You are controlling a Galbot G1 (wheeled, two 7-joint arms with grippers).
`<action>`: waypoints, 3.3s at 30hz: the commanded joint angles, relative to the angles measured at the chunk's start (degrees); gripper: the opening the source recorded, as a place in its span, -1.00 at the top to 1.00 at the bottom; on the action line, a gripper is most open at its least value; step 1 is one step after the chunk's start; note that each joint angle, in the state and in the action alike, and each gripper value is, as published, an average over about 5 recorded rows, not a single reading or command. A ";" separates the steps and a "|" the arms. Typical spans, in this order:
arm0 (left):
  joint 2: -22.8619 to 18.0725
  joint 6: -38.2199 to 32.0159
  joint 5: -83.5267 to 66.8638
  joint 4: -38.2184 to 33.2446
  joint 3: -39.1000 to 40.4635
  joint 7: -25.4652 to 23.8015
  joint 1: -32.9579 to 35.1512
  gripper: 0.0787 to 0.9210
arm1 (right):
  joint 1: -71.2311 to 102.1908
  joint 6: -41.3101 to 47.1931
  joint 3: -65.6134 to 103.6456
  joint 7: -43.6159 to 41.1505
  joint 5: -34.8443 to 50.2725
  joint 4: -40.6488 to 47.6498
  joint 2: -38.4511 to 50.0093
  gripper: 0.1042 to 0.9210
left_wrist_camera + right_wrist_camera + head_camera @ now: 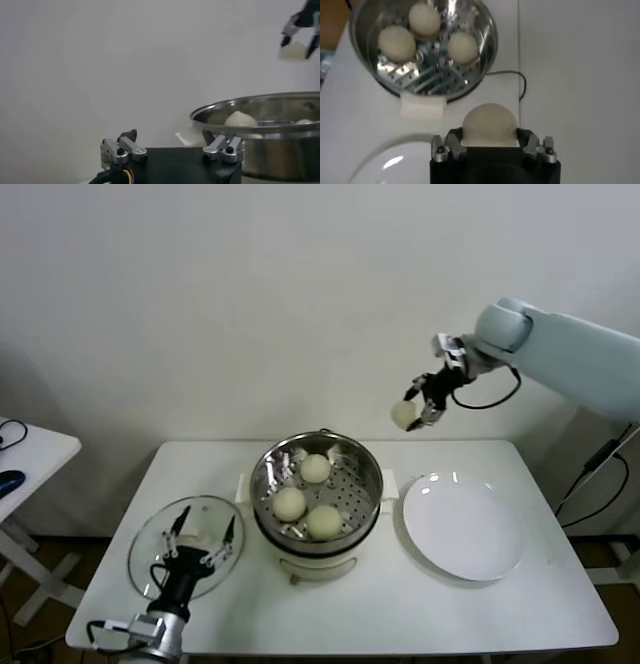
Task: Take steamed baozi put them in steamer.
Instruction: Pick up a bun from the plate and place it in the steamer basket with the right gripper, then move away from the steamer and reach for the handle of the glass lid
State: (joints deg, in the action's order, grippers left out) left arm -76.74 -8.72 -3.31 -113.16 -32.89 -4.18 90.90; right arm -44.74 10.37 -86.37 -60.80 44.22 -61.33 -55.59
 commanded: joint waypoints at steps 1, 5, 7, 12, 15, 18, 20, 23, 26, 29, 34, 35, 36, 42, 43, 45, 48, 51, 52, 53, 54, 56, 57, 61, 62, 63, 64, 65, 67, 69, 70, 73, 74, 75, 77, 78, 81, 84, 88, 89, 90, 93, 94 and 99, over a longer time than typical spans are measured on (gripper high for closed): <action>0.53 0.29 -0.46 -2.44 1.42 -0.14 1.03 -0.77 | -9.12 6.11 -13.57 3.85 18.44 -6.44 -9.32 -0.45; 0.73 0.09 -0.48 -2.41 1.29 -0.01 1.03 -0.77 | -5.63 6.88 -12.84 6.06 18.60 -6.81 -12.74 -0.45; 0.89 -0.07 -0.58 -2.31 1.13 0.03 1.14 -0.77 | -4.27 7.07 -12.75 6.89 18.57 -6.62 -14.08 -0.45; 1.20 -0.34 -0.77 -2.03 0.63 0.02 1.22 -0.77 | -1.09 7.30 -12.98 8.34 17.33 -6.19 -15.54 -0.45; 1.31 -0.26 -0.95 -1.97 0.44 0.06 1.10 -0.77 | 0.87 7.30 -12.94 9.27 16.19 -5.99 -15.42 -0.45; 1.38 -0.10 -1.10 -1.89 0.36 0.11 0.98 -0.77 | 2.64 7.25 -12.90 10.09 15.10 -5.82 -14.98 -0.45; 1.38 -0.07 -1.15 -1.75 0.32 0.12 0.92 -0.77 | 3.58 7.23 -12.93 10.36 14.30 -5.78 -14.65 -0.45; 1.34 -0.16 -1.19 -1.42 0.26 0.11 0.87 -0.77 | 4.69 7.20 -12.95 10.64 13.55 -5.59 -14.33 -0.45; 1.28 -0.22 -1.20 -1.18 0.21 0.10 0.84 -0.77 | 5.38 7.18 -12.98 10.74 13.19 -5.26 -14.29 -0.45; 1.23 -0.22 -1.21 -0.99 0.27 0.09 0.72 -0.77 | 5.98 7.12 -12.92 10.68 12.74 -4.85 -14.32 -0.45; 0.99 -0.17 -1.16 -0.48 0.46 0.09 0.22 -0.77 | 6.59 6.97 -13.00 10.63 11.96 -4.67 -14.01 -0.45; 0.91 -0.12 -1.16 -0.42 0.49 0.09 0.09 -0.77 | 6.66 6.91 -13.05 10.58 11.72 -4.67 -13.86 -0.45; 0.82 -0.05 -1.15 -0.37 0.54 0.11 -0.04 -0.77 | 6.69 6.86 -13.09 10.51 11.50 -4.64 -13.71 -0.45; 0.68 0.04 -1.09 -0.11 0.90 0.11 -0.45 -0.77 | 6.42 6.75 -13.11 10.43 10.87 -4.61 -12.85 -0.45; 0.72 -0.01 -1.10 -0.02 0.89 0.10 -0.43 -0.77 | 6.41 6.75 -13.07 10.46 10.81 -4.64 -12.75 -0.45; 0.80 -0.11 -1.14 0.14 0.84 0.09 -0.39 -0.77 | 6.38 6.75 -13.04 10.51 10.72 -4.66 -12.62 -0.45; 0.87 -0.20 -1.18 0.25 0.78 0.09 -0.32 -0.77 | 6.31 6.73 -13.08 10.52 10.52 -4.67 -12.53 -0.45; 0.87 -0.19 -1.18 0.24 0.80 0.08 -0.37 -0.77 | 6.33 6.71 -13.00 10.65 10.47 -4.68 -12.51 -0.45; 0.86 -0.16 -1.18 0.22 0.83 0.08 -0.41 -0.77 | 6.35 6.69 -12.94 10.77 10.48 -4.66 -12.53 -0.45; 0.84 -0.14 -1.16 0.20 0.86 0.07 -0.45 -0.77 | 6.37 6.66 -12.88 10.89 10.49 -4.64 -12.57 -0.45; 0.82 -0.12 -1.14 0.18 0.89 0.08 -0.49 -0.77 | 6.41 6.59 -12.81 11.05 10.51 -4.63 -12.61 -0.45; 0.77 -0.10 -1.12 0.18 0.93 0.08 -0.51 -0.77 | 6.53 6.44 -12.62 11.30 10.56 -4.60 -12.68 -0.49; 0.75 -0.12 -1.10 0.21 0.93 0.08 -0.50 -0.77 | 6.59 6.37 -12.51 11.37 10.58 -4.60 -12.70 -0.52; 0.74 -0.21 -1.10 0.29 0.85 0.08 -0.39 -0.77 | 6.62 6.20 -12.00 11.30 10.72 -4.52 -12.63 -0.71; 0.75 -0.24 -1.11 0.29 0.81 0.08 -0.36 -0.77 | 6.57 6.17 -11.79 11.24 10.77 -4.47 -12.59 -0.74; 0.76 -0.25 -1.13 0.29 0.78 0.08 -0.35 -0.77 | 6.53 6.13 -11.59 11.17 10.80 -4.43 -12.55 -0.75; 0.78 -0.26 -1.13 0.29 0.76 0.09 -0.35 -0.77 | 6.46 6.11 -11.36 11.11 10.93 -4.41 -12.50 -0.75; 0.78 -0.26 -1.11 0.28 0.74 0.09 -0.36 -0.77 | 6.27 6.10 -11.15 11.02 11.13 -4.45 -12.41 -0.76; 0.78 -0.23 -1.09 0.25 0.73 0.08 -0.40 -0.77 | 5.76 6.08 -10.84 10.69 11.52 -4.66 -12.10 -0.76; 0.79 -0.20 -1.05 0.24 0.74 0.01 -0.43 -0.77 | 4.90 5.99 -10.33 10.19 11.82 -5.36 -11.37 -0.76; 0.80 -0.17 -1.01 0.28 0.75 -0.09 -0.45 -0.77 | 4.51 5.94 -9.92 9.98 11.89 -5.80 -10.87 -0.76; 0.77 -0.47 -0.02 0.82 0.79 -0.54 -0.64 -0.77 | 3.27 5.84 -7.52 9.77 12.35 -7.92 -8.26 -0.76; 0.75 -0.56 0.42 1.06 0.81 -0.64 -0.74 -0.77 | 2.88 5.83 -6.66 9.77 12.47 -8.86 -7.10 -0.76; 0.73 -0.67 0.86 1.31 0.83 -0.70 -0.85 -0.77 | 2.47 5.81 -5.82 9.86 12.56 -9.96 -5.76 -0.76; 0.74 -0.71 1.38 1.76 0.86 -0.72 -1.06 -0.77 | 1.75 5.74 -4.47 10.13 12.34 -12.47 -2.93 -0.76; 0.76 -0.70 1.53 1.95 0.87 -0.72 -1.15 -0.77 | 1.51 5.69 -3.79 10.46 12.02 -13.77 -1.37 -0.76; 0.81 -0.86 2.14 2.44 0.87 -0.76 -1.41 -0.77 | 2.10 4.81 -0.82 12.69 9.72 -17.61 4.34 -0.76; 0.86 -1.04 2.75 2.70 0.91 -0.81 -1.62 -0.77 | 5.20 3.27 4.35 15.93 5.85 -21.15 11.55 -0.76; 0.74 -1.46 3.91 2.94 1.09 -0.82 -2.07 -0.77 | 13.88 1.67 16.25 21.31 1.15 -26.22 21.84 -0.76; 0.61 -1.54 4.14 3.03 1.20 -0.77 -2.23 -0.77 | 16.79 1.43 20.35 23.00 0.01 -27.40 23.64 -0.76; 0.44 -1.61 4.27 3.17 1.40 -0.68 -2.44 -0.77 | 21.09 1.24 25.11 25.04 -1.23 -28.57 25.62 -0.76; -0.06 -1.63 4.66 3.53 2.31 -0.11 -2.93 -0.77 | 34.03 -0.26 39.46 30.45 -4.80 -30.89 30.33 -0.76; -0.17 -1.66 4.84 3.59 2.70 0.14 -2.96 -0.77 | 37.81 -1.24 42.85 31.98 -5.72 -31.55 31.85 -0.76; -0.75 -2.61 6.96 4.44 3.86 1.16 -2.68 -0.77 | 54.94 -7.46 59.83 39.66 -8.53 -34.63 36.52 -0.76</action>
State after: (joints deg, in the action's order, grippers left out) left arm -76.94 -10.35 0.77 -109.68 -30.30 -3.88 88.34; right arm -18.95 9.78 -59.39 -34.67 43.47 -87.87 -33.67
